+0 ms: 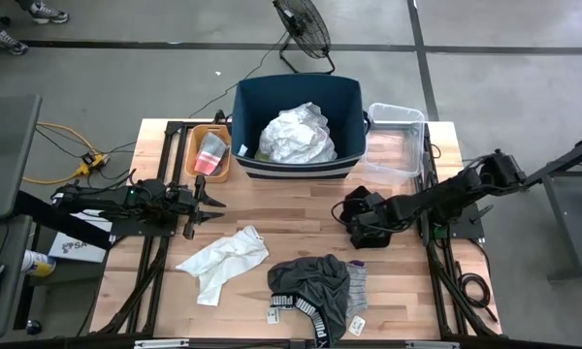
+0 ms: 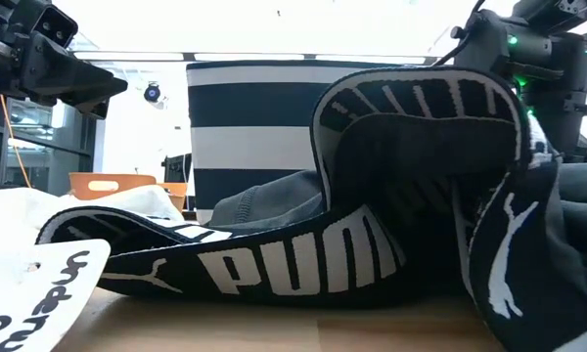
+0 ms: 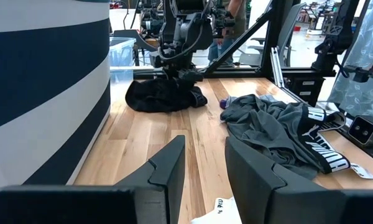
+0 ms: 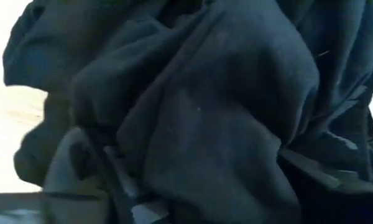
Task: Pick & Place Cloths
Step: Put the black underwear into the transparent bin
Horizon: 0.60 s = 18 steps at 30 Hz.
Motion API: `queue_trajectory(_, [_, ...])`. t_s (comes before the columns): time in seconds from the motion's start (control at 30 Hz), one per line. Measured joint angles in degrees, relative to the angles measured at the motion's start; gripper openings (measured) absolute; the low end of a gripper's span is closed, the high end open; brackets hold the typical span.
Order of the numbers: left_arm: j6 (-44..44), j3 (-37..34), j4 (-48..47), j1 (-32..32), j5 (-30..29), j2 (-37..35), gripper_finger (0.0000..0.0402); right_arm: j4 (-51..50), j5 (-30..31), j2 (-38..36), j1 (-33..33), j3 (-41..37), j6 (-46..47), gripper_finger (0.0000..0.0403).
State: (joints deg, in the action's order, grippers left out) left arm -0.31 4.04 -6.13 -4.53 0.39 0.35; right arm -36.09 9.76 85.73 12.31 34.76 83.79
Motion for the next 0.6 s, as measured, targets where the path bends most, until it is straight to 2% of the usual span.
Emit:
queue_trajectory(0.3, [0.0, 0.0, 0.0, 0.0, 0.0, 0.0, 0.0113, 2.8, -1.2, -0.8, -0.1, -0.2, -3.3, 0.0107])
queue_trajectory(0.43, [0.0, 0.0, 0.0, 0.0, 0.0, 0.0, 0.0113, 7.5, -4.2, -3.5, -0.1, -0.9, -5.9, 0.0028])
queue_trajectory(0.6, [0.0, 0.0, 0.0, 0.0, 0.0, 0.0, 0.0113, 14.3, -5.0, -8.7, 0.0, -1.2, -9.0, 0.0019])
